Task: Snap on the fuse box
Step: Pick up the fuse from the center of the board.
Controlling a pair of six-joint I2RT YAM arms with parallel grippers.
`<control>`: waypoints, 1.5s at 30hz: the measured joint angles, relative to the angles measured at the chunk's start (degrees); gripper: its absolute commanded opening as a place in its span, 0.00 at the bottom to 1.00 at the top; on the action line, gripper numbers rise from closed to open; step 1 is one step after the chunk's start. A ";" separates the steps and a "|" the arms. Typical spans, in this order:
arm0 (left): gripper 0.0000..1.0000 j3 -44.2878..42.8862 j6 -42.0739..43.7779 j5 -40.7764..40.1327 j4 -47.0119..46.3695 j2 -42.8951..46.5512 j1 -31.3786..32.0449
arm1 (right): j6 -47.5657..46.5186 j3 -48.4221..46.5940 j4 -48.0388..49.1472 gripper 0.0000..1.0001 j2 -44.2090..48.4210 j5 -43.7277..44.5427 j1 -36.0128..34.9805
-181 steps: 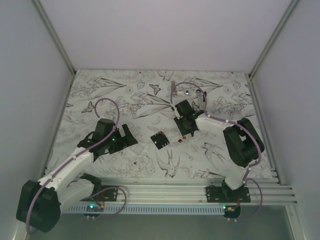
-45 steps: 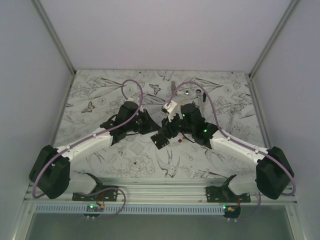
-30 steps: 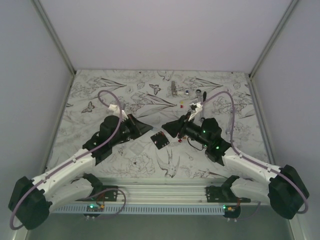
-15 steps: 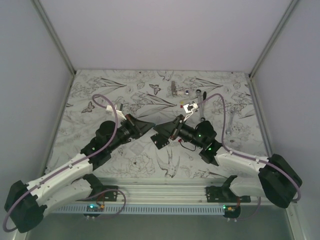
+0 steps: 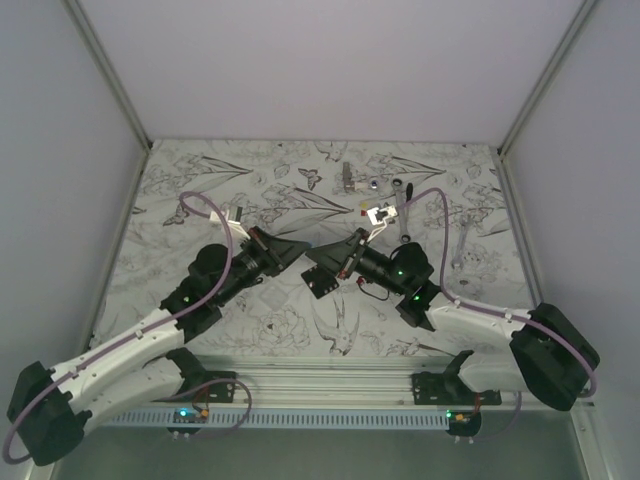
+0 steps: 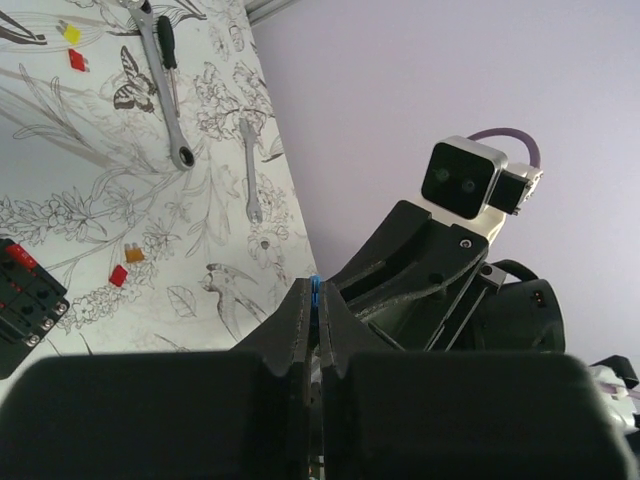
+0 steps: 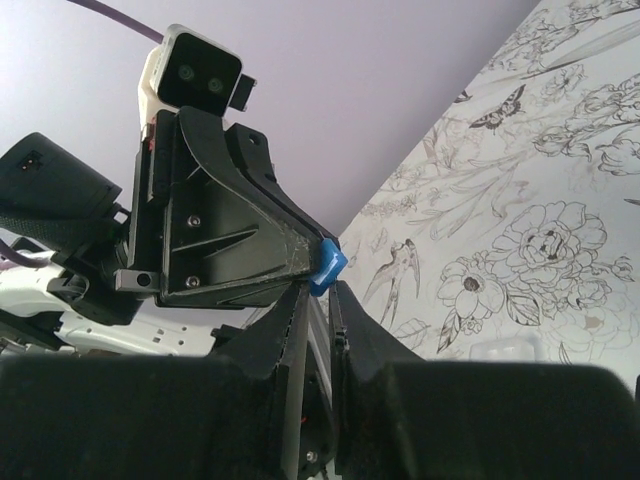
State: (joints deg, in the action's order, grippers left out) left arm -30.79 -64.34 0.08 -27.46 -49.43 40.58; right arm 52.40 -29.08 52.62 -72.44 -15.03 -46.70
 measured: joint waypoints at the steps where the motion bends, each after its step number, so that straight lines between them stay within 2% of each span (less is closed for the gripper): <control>1: 0.00 0.07 -0.24 0.02 -0.02 0.20 0.00 | 0.09 0.00 0.28 0.15 -0.02 -0.11 0.00; 4: 0.00 0.55 -0.81 0.02 -0.52 0.90 0.00 | 0.33 0.00 1.27 0.13 -0.28 -0.61 0.00; 6: 0.00 0.90 -1.05 0.00 -0.85 1.27 -0.02 | 0.44 0.02 2.03 0.02 -0.63 -1.01 0.00; 7: 0.00 1.14 -1.16 -0.02 -1.03 1.49 -0.02 | 0.46 0.02 2.27 0.00 -0.74 -1.22 0.00; 9: 0.01 1.66 -1.27 -0.04 -1.29 1.97 -0.02 | 0.61 0.02 2.27 0.00 -0.81 -1.73 0.00; 11: 0.09 2.12 -1.25 -0.04 -1.55 2.47 -0.02 | 0.55 0.02 2.23 0.00 -0.81 -2.23 0.00; 14: 0.16 3.10 -1.05 -0.09 -1.66 3.30 0.00 | 0.24 0.02 1.36 0.00 -0.81 -3.26 0.07; 21: 0.21 3.82 -0.11 -0.24 -1.03 3.69 0.09 | -1.95 -0.63 -2.12 0.00 -0.68 -5.68 0.87; 32: 0.14 4.07 0.96 -0.85 -1.01 3.89 -0.07 | -3.82 -2.19 -5.35 0.00 -0.68 -8.79 0.87; 37: 0.00 4.87 1.01 -0.85 -0.90 4.98 -0.09 | -3.98 -2.25 -5.79 0.00 -0.68 -9.62 0.87; 40: 0.00 4.94 1.01 -0.81 -0.85 5.16 -0.09 | -3.96 -2.25 -5.79 0.11 -0.68 -9.81 0.87; 45: 0.00 4.94 0.96 -0.74 -0.85 5.16 -0.17 | -3.28 -2.25 -4.79 0.18 -1.25 -9.97 0.87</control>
State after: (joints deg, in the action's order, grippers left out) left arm -25.85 -63.37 -0.67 -28.32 -44.27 40.40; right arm 49.12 -31.33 47.83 -73.69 -24.99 -45.82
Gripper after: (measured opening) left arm 0.023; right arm 0.150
